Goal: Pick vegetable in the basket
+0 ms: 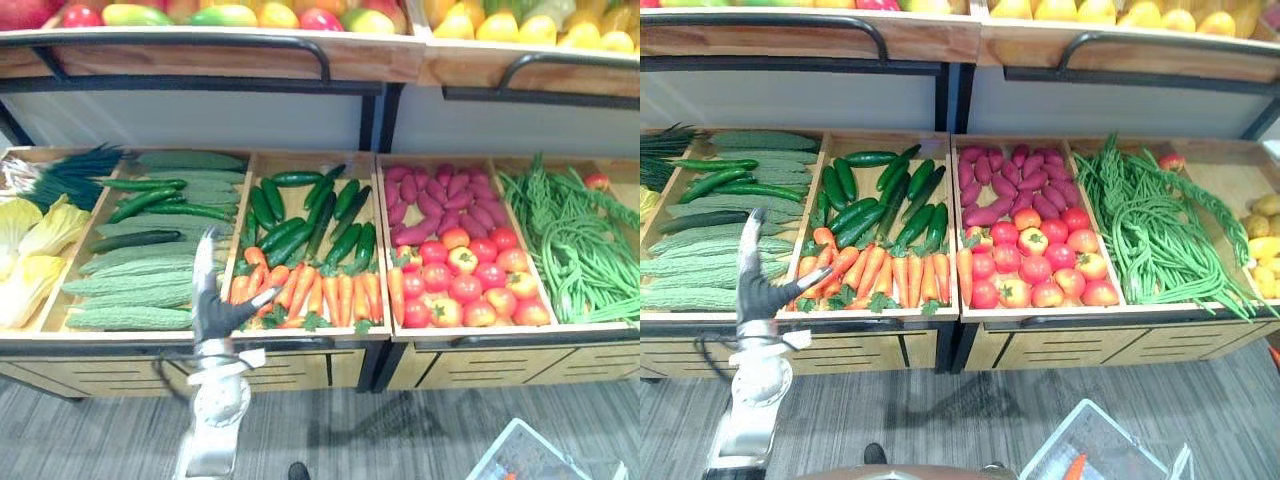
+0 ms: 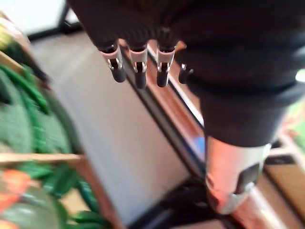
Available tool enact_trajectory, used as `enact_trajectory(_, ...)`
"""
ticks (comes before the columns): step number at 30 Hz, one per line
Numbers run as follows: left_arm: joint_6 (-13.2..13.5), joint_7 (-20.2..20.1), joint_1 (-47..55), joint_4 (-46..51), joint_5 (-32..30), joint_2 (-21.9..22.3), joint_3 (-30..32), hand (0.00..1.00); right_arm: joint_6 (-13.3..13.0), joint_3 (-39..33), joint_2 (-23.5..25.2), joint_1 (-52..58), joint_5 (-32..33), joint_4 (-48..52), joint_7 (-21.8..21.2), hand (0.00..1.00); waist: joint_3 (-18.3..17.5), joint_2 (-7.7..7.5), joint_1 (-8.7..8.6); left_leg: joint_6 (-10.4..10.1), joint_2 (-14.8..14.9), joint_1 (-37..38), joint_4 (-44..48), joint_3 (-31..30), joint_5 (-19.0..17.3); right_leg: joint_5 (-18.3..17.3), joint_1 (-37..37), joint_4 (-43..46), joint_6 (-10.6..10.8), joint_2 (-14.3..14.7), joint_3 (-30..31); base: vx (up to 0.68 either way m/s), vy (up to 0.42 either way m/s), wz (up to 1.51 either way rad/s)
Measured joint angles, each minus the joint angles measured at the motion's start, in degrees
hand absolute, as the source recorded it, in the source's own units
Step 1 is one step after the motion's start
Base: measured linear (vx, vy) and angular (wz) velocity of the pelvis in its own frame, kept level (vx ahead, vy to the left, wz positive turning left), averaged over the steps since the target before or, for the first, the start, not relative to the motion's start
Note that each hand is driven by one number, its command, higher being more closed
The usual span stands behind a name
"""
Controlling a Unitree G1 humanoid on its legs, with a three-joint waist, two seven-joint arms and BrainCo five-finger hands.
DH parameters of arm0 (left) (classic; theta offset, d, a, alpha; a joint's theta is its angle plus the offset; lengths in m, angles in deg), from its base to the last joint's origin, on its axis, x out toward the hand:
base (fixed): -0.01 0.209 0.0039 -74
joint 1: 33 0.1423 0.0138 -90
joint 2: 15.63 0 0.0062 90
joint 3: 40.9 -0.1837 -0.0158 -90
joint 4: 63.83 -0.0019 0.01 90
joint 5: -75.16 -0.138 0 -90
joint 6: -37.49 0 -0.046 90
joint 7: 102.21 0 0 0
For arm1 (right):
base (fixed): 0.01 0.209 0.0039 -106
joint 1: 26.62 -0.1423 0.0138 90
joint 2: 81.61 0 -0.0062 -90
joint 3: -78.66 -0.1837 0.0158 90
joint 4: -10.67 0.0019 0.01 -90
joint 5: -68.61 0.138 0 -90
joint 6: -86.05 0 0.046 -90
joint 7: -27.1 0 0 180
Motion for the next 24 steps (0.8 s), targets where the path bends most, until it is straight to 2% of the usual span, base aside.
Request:
enact_trajectory(2,-1.7,1.9,1.3,-5.7,2.8,1.7,3.9,0.0,0.0,0.1,0.8,0.0,0.1,0.0,0.1,1.0,-0.3,0.09,-0.04,0.2,-0.3,0.0,0.0,-1.0,-0.1,-0.3,0.5,-0.1,0.1,-0.2,-0.7,-0.03,0.028,0.21)
enact_trajectory(5,-2.6,3.4,3.2,-13.9,5.5,2.5,7.2,0.0,0.1,0.5,1.5,0.3,0.1,0.0,0.6,1.0,-0.8,0.4,-0.04,0.2,-0.6,-0.1,0.0,-1.6,-0.2,-0.6,0.9,-0.2,-0.1,-0.4,-1.7,0.0,0.022,0.14)
enact_trajectory(9,-4.8,2.5,4.3,-29.4,7.2,3.2,11.2,0.0,0.0,2.4,2.5,0.3,0.1,0.6,1.2,1.0,-1.3,0.55,-0.07,0.3,-1.3,-0.4,0.0,-3.1,-0.2,-0.7,2.0,-1.2,-0.3,-0.6,-3.5,0.04,0.016,0.18)
enact_trajectory(12,-5.0,1.9,4.4,-39.9,7.7,3.3,14.1,0.0,-0.3,2.4,3.7,-0.4,0.1,1.2,1.2,1.0,-1.6,0.53,-0.01,0.4,-1.3,-0.4,0.0,-3.3,-0.4,-0.8,2.3,-1.4,-0.5,-0.6,-3.9,0.07,0.0,0.06)
enact_trajectory(16,-5.4,-0.2,4.4,-53.8,10.0,4.4,20.0,0.0,-0.3,1.8,4.0,-1.4,0.1,0.9,1.3,1.0,-1.8,0.42,-0.06,0.2,-1.4,-0.3,0.0,-3.6,-0.7,-0.9,2.9,-2.1,-0.7,-0.6,-4.3,0.09,-0.008,0.02)
enact_trajectory(19,-7.3,-2.6,4.0,-62.0,13.5,4.4,23.0,0.0,-0.1,-0.2,4.1,-2.8,0.0,-0.2,1.6,1.0,-1.9,0.27,-0.13,0.0,-1.4,-0.1,0.0,-3.4,-1.1,-0.9,2.9,-2.1,-0.7,-0.5,-4.1,0.1,-0.006,-0.07)
enact_trajectory(24,-9.2,-7.0,4.3,-64.3,14.5,4.3,22.7,0.0,0.0,0.0,4.0,-4.8,0.0,-0.6,1.7,1.0,-1.9,0.26,-0.18,-0.1,-1.4,0.6,0.0,-2.6,-1.3,-0.8,3.1,-2.5,-0.5,-0.2,-3.0,0.08,-0.012,-0.11)
